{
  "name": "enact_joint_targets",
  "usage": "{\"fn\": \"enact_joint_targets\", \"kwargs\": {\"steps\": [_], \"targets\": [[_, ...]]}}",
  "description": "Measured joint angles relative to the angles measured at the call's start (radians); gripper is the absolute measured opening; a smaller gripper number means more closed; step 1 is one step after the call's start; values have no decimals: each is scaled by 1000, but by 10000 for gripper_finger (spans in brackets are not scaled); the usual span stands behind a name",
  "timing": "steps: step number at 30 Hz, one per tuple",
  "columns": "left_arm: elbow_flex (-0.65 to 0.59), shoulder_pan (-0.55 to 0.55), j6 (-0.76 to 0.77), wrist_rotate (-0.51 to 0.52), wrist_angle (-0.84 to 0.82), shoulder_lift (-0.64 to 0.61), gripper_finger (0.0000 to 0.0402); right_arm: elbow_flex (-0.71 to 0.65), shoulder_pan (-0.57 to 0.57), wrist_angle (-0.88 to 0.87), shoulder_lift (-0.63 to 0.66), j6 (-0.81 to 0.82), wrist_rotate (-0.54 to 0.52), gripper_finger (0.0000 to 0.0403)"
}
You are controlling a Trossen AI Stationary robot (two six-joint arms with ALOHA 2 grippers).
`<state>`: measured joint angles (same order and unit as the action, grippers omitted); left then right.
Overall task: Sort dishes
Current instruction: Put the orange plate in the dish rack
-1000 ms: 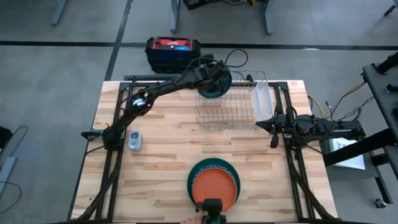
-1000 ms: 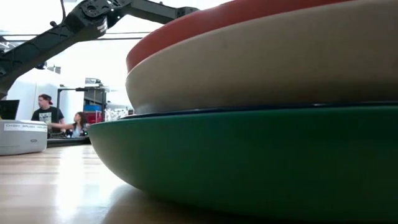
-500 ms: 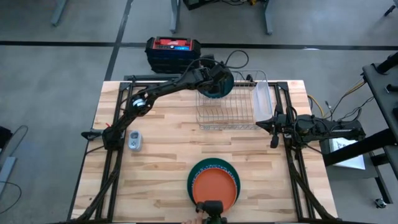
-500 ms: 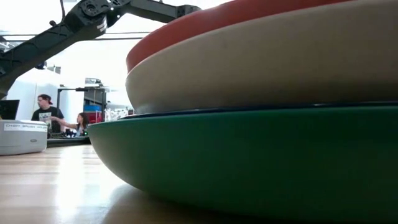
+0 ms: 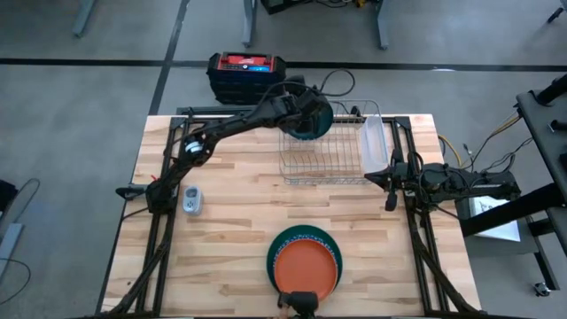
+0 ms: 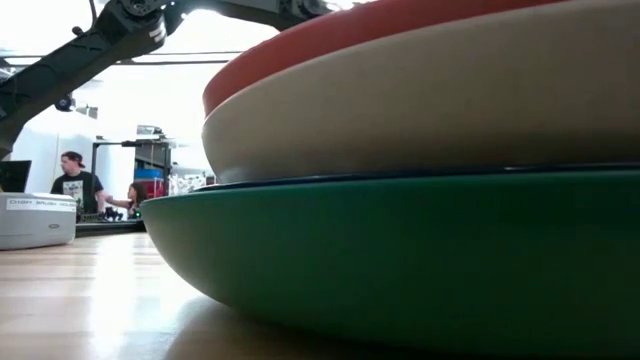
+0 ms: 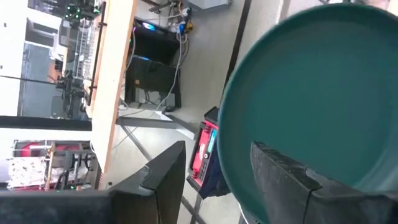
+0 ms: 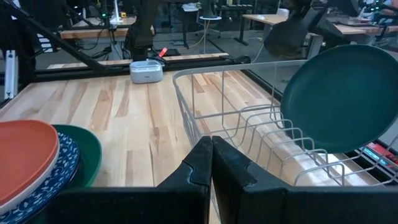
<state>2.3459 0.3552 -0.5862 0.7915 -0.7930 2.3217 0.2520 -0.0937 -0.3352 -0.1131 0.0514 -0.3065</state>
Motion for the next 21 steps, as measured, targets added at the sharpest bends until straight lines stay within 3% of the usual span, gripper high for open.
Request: {"fn": "enact_joint_targets", "kwargs": {"steps": [5,9,11,16,18,21], "targets": [[0,-40,-41,88,-98,-31,171,0,0,30,0,-25,43,0],[0,-94,67,57,-232,-102,171,0,-1,105,0,-29,107,0],[0,-121,165,-63,-300,-150,171,0,-1,132,-1,-48,128,0],[0,-166,375,-625,-386,-270,171,4,-1,145,-15,-41,129,0],[-1,-193,384,-755,-405,-293,171,5,-1,165,-42,-12,130,0],[-3,-242,338,-846,-480,-305,168,5,-8,234,-107,15,141,0]]}}
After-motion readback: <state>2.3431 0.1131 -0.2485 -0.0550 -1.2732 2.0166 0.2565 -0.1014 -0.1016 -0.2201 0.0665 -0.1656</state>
